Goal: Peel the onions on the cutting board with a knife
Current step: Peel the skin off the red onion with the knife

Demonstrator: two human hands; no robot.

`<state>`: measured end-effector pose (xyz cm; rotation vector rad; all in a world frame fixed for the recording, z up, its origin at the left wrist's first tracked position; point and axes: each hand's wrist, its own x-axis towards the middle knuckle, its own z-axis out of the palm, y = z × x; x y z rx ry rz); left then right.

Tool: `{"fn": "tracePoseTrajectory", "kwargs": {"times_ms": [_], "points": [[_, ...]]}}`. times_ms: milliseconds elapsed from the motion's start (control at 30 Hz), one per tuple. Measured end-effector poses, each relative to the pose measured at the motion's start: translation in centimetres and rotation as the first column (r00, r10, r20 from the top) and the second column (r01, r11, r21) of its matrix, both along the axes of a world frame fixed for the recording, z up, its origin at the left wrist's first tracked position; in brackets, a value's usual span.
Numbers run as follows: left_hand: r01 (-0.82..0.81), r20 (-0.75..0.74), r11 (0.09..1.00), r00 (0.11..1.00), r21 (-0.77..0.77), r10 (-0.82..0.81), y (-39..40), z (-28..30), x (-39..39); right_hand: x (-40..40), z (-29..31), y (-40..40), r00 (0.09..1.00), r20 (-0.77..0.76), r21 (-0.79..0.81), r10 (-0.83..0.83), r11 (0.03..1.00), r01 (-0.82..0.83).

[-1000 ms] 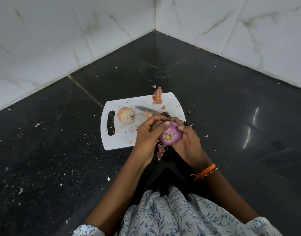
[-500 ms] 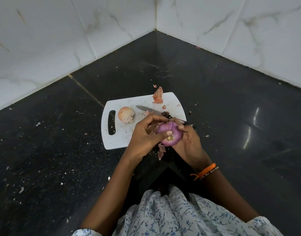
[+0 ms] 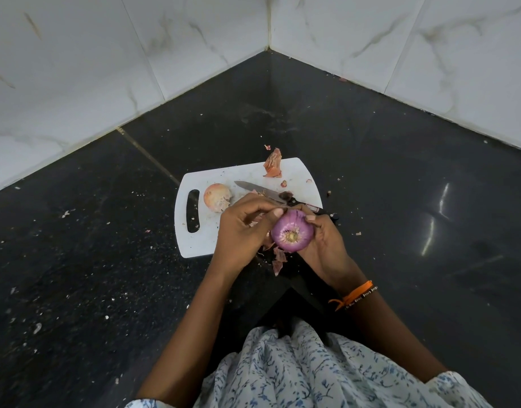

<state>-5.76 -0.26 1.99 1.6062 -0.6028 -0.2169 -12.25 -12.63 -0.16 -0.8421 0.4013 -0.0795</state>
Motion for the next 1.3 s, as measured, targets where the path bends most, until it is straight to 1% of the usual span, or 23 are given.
{"fn": "tracePoseTrajectory", "kwargs": {"times_ms": [100, 200, 267, 367, 500, 600, 700, 833, 900, 967, 1000, 1033, 1100, 1167, 1200, 1233, 1300], "points": [[0.033, 0.149, 0.996, 0.988, 0.077, -0.045, 0.6, 0.6, 0.1, -0.2, 0.2, -0.2, 1.000, -0.028, -0.023, -0.010, 1.000, 0.009], [0.015, 0.314, 0.986, 0.947, 0.165, -0.067, 0.7, 1.2, -0.1, 0.3, 0.4, -0.3, 0.996, -0.088, -0.016, -0.006, 1.000, 0.005], [-0.011, 0.367, 0.980, 0.928, 0.201, -0.064, 0.7, 1.3, -0.2, 0.5, 0.4, -0.3, 0.995, -0.098, -0.033, 0.001, 0.999, -0.004], [-0.025, 0.372, 0.971, 0.926, 0.240, -0.068, 0.7, 1.4, -0.2, 0.0, 0.2, -0.2, 1.000, -0.004, -0.100, 0.024, 0.995, -0.024], [-0.007, 0.410, 0.953, 0.904, 0.302, -0.123, 0.7, 1.7, 0.1, -0.2, 0.0, -0.2, 0.999, 0.033, -0.184, 0.035, 0.983, -0.028], [0.027, 0.410, 0.941, 0.896, 0.338, -0.173, 0.9, 1.9, 0.2, -0.5, -0.3, -0.3, 0.998, 0.048, -0.158, 0.040, 0.987, -0.032], [0.045, 0.402, 0.943, 0.897, 0.329, -0.184, 0.9, 2.0, 0.2, -0.4, -0.2, -0.3, 0.999, 0.039, -0.113, 0.018, 0.993, -0.013], [0.039, 0.427, 0.939, 0.884, 0.343, -0.192, 0.8, 1.9, 0.2, -0.5, -0.2, -0.3, 0.998, 0.055, -0.129, 0.033, 0.991, -0.026], [0.018, 0.459, 0.938, 0.869, 0.347, -0.187, 0.7, 1.8, 0.3, 0.2, -0.2, -0.2, 1.000, 0.017, -0.184, 0.021, 0.983, -0.018], [-0.003, 0.491, 0.937, 0.852, 0.348, -0.180, 0.6, 1.5, 0.2, 0.9, 0.1, -0.3, 0.993, -0.114, -0.229, -0.034, 0.973, 0.007], [-0.016, 0.503, 0.936, 0.847, 0.352, -0.175, 0.6, 1.3, 0.0, 1.1, 0.1, -0.4, 0.987, -0.153, -0.248, -0.042, 0.969, 0.003], [-0.033, 0.511, 0.931, 0.843, 0.362, -0.169, 0.6, 1.2, -0.1, 1.1, 0.0, -0.4, 0.990, -0.142, -0.268, -0.016, 0.963, -0.023], [-0.072, 0.527, 0.921, 0.836, 0.382, -0.153, 0.6, 0.9, -0.1, 0.4, -0.3, -0.5, 0.995, -0.070, -0.337, 0.068, 0.937, -0.088], [-0.094, 0.520, 0.921, 0.845, 0.379, -0.127, 0.6, 0.7, -0.1, 0.2, -0.6, -0.5, 0.990, -0.131, -0.411, 0.057, 0.905, -0.107], [-0.099, 0.509, 0.926, 0.854, 0.365, -0.109, 0.5, 0.7, 0.0, 0.2, -0.8, -0.5, 0.986, -0.163, -0.410, 0.034, 0.907, -0.099], [-0.103, 0.497, 0.931, 0.863, 0.350, -0.091, 0.5, 0.7, 0.0, 0.4, -0.9, -0.5, 0.987, -0.156, -0.360, 0.030, 0.929, -0.085], [-0.108, 0.454, 0.943, 0.889, 0.314, -0.050, 0.3, 0.7, -0.1, 0.3, -1.0, -0.3, 0.997, -0.039, -0.224, 0.067, 0.972, -0.074]]}}
